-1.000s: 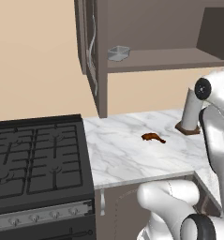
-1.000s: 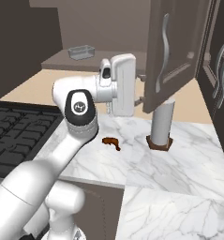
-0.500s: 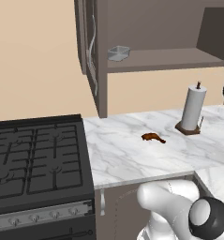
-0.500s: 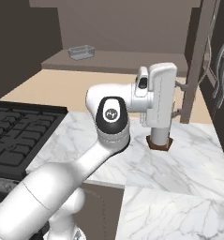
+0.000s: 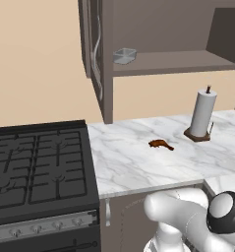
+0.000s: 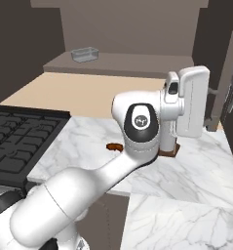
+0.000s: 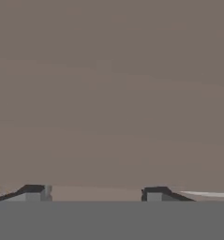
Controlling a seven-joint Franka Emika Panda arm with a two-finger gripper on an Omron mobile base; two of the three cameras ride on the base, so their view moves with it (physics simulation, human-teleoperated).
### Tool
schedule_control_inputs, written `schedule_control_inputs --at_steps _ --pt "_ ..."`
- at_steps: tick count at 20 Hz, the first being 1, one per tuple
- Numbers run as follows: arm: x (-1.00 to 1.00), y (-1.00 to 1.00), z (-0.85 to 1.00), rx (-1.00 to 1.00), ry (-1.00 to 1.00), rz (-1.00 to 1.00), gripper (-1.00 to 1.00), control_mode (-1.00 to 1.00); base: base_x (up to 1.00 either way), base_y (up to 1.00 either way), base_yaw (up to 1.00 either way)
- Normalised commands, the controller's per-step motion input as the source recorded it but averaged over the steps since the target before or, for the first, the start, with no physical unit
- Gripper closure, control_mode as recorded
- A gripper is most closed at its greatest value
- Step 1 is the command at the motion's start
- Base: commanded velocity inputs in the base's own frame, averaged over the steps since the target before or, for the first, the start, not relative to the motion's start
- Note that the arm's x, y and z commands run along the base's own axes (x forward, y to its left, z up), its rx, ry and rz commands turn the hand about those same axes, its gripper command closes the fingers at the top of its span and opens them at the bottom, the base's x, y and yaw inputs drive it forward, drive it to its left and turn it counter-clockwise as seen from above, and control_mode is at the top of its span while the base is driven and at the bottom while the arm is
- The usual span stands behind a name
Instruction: Retrieve the tupperware from the cabinet, then place the raw meat into the tupperware to avoid contamination.
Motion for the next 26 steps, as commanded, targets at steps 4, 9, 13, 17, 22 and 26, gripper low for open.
schedule_control_inputs --at_steps 4,9,13,17,22,26 --pt "0.09 -0.3 -0.3 0.0 0.0 0.04 -1.0 -1.0 0.0 0.0 0.0" --pt "-0.72 0.61 -0.53 -0.01 -0.03 0.16 -1.0 -1.0 0.0 0.0 0.0" --pt "-0.68 0.92 -0.91 -0.04 -0.04 0.16 -1.0 -1.0 0.0 0.0 0.0" --pt "-0.7 0.96 -0.9 -0.03 -0.06 0.15 -1.0 -1.0 0.0 0.0 0.0" --pt "-0.41 0.51 -0.76 0.09 0.02 0.26 -1.0 -1.0 0.0 0.0 0.0" --pt "-0.06 0.2 -0.07 0.25 0.13 0.28 -1.0 -1.0 0.0 0.0 0.0"
